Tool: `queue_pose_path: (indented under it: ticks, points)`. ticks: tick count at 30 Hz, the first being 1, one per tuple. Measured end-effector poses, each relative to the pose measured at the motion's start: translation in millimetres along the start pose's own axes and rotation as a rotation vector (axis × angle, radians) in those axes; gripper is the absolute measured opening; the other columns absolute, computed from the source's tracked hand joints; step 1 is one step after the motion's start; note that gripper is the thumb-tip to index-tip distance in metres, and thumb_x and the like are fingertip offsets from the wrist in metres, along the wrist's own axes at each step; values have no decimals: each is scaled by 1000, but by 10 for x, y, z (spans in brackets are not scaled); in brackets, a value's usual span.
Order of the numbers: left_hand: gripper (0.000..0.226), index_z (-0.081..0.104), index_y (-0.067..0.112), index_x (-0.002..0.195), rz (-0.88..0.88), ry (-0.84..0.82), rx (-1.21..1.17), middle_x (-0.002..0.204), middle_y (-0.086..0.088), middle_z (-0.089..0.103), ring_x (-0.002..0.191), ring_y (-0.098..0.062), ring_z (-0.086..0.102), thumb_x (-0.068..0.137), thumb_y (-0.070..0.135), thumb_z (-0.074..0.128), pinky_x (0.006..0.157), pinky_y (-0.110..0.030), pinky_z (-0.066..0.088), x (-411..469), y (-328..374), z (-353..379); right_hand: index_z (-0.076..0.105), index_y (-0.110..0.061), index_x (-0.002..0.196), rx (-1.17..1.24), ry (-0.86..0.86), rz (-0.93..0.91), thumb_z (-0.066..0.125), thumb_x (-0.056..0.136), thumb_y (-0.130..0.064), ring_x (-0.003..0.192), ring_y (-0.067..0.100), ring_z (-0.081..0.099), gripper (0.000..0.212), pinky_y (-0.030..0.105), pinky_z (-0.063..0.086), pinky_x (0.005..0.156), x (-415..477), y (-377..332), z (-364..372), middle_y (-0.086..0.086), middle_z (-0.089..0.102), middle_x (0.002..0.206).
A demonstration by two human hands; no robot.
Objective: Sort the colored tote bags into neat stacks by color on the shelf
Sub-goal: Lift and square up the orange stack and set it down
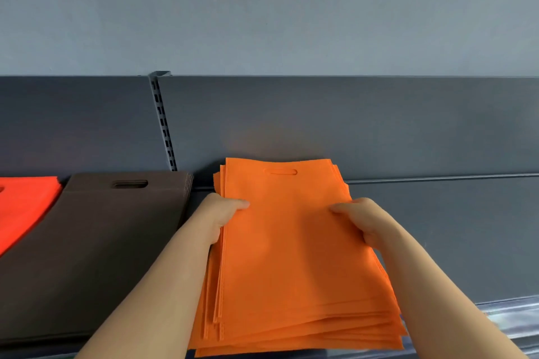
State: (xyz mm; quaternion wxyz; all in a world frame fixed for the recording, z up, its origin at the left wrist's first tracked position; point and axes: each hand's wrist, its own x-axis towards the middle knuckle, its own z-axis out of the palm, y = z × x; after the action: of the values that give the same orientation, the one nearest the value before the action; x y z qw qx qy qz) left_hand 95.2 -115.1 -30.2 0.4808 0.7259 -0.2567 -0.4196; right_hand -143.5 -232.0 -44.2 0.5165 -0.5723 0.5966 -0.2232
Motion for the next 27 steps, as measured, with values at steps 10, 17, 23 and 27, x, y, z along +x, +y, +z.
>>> queue_pose_path:
  ticks: [10,17,23,27]
  points:
    - [38,52,25,117,597,153,-144,109,3,63,97,-16,63,83,24,69,83,-38,52,-500,791,-363,61,-13,102,248,126,-599,65,83,-15,87,23,67,20,38,55,78,-601,-866,-389,6,69,95]
    - [23,52,21,110,710,236,-30,97,-1,63,84,-15,62,89,13,52,68,-29,51,-727,777,-376,60,-19,105,348,163,-730,52,67,-16,86,14,62,39,31,49,74,-860,-983,-350,-2,67,96]
    - [14,47,15,105,781,321,21,85,-1,55,67,-12,53,95,10,40,58,-25,44,-860,737,-321,57,-10,94,479,245,-716,47,69,-19,77,15,45,28,31,35,66,-936,-996,-260,0,52,82]
    - [19,47,18,107,885,330,-57,87,1,57,70,-9,53,96,8,36,61,-21,45,-1022,836,-296,68,-28,105,710,176,-668,63,65,-63,109,10,54,54,34,38,98,-1094,-1200,-285,-12,62,113]
